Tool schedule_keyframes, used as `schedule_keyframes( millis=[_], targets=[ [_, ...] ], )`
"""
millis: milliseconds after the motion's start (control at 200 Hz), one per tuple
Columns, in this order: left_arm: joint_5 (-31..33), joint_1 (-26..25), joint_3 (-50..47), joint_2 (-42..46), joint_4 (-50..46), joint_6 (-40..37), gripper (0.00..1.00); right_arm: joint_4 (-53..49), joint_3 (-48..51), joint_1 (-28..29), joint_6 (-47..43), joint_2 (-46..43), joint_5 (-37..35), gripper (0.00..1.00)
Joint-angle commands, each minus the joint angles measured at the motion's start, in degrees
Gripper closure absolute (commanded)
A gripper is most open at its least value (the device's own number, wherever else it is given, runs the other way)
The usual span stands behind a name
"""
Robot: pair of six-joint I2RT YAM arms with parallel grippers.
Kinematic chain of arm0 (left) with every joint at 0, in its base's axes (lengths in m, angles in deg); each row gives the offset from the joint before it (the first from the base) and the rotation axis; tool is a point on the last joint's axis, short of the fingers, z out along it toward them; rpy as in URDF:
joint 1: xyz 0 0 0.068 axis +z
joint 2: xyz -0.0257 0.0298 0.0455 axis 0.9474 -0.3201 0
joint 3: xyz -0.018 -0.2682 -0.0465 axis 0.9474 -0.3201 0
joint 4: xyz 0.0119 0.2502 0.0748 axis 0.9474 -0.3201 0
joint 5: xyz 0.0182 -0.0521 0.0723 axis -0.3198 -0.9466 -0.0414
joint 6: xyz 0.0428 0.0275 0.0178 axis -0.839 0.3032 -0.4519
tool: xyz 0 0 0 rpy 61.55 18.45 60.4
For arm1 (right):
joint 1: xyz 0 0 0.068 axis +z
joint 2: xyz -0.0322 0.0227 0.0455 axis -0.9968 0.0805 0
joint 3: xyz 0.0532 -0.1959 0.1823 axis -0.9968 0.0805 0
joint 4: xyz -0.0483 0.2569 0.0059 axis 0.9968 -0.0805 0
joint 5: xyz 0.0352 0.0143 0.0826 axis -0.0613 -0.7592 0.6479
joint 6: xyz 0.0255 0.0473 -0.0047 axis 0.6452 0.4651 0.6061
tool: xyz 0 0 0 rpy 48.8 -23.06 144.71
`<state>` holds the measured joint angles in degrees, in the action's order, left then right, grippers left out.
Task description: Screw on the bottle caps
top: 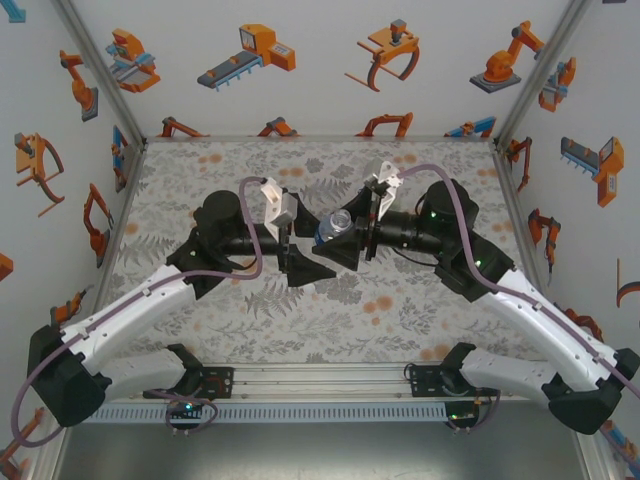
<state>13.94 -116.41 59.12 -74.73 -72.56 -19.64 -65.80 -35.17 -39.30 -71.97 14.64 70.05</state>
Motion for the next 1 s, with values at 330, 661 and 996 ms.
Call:
schedule_keyframes(
  millis=[330,661,996],
  targets=[
    [-3.4,-1.0,2.2,-1.4,4.9,1.8,0.38,9.7,3.3,0.0,2.6,-2.1,-2.6,0.80],
    [-4.0,-1.1,1.9,-1.8,7.0,3.2,0.37,11.7,4.7,0.0,2.2,-2.8,-3.8,0.82],
    [-5.9,-1.1,2.4,-2.4,8.0,4.1,0.37,13.8,6.7,0.0,1.4,-4.0,-6.8,0.86]
  ],
)
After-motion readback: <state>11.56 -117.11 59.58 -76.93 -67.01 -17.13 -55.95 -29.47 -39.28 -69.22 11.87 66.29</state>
